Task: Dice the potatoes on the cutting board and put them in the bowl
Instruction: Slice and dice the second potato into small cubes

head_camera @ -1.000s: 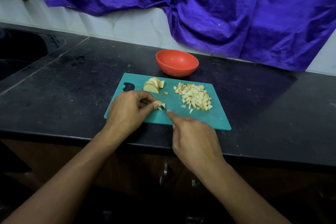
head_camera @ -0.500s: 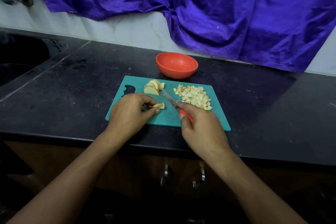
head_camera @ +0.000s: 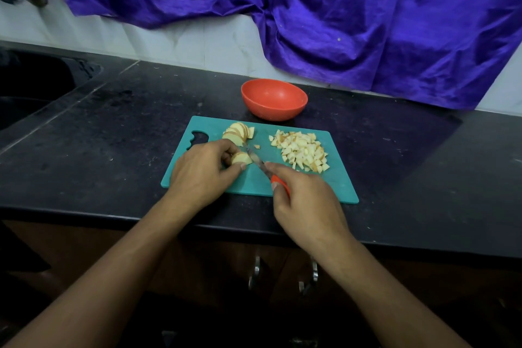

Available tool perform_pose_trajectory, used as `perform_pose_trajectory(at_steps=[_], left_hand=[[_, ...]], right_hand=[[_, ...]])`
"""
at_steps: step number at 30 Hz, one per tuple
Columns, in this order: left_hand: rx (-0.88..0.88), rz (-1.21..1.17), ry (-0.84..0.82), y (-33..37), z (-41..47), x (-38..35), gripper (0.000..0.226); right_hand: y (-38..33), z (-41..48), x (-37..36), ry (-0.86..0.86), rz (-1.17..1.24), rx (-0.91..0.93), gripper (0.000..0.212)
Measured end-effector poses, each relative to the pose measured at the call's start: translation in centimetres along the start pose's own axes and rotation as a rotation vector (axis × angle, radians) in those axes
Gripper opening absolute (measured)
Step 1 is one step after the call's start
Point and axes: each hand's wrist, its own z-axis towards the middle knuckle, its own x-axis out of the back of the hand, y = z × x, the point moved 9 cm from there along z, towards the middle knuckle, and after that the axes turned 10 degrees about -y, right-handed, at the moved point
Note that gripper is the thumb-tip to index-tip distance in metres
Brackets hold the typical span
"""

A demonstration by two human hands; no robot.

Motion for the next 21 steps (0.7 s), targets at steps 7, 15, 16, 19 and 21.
perform_pose_trajectory(at_steps=[7,15,16,19,21], left_hand=[[0.011,0.019,0.006,0.0,0.0,0.0,0.020],[0.002,0.087,0.020,0.6,0.1,0.2,0.020],[-0.001,0.090,0.019,0.6,0.1,0.1,0.019],[-0.025,0.097,0.011,0.7,0.2,0.0,0.018],[-0.045,0.103,0.006,0.8,0.2,-0.1,0.018]], right_hand=[[-0.3,0.4,0.6,0.016,0.001,-0.003,0.043],[-1.6,0.8,-0.1,0.013,-0.071,0.026,0.046],[-1.7,0.8,-0.2,0.014,-0.070,0.025,0.046],[-2.0,0.8,-0.2,0.028,-0.084,0.033,0.046],[-2.2,1.1,-0.3,0.028,-0.095,0.034,0.047]])
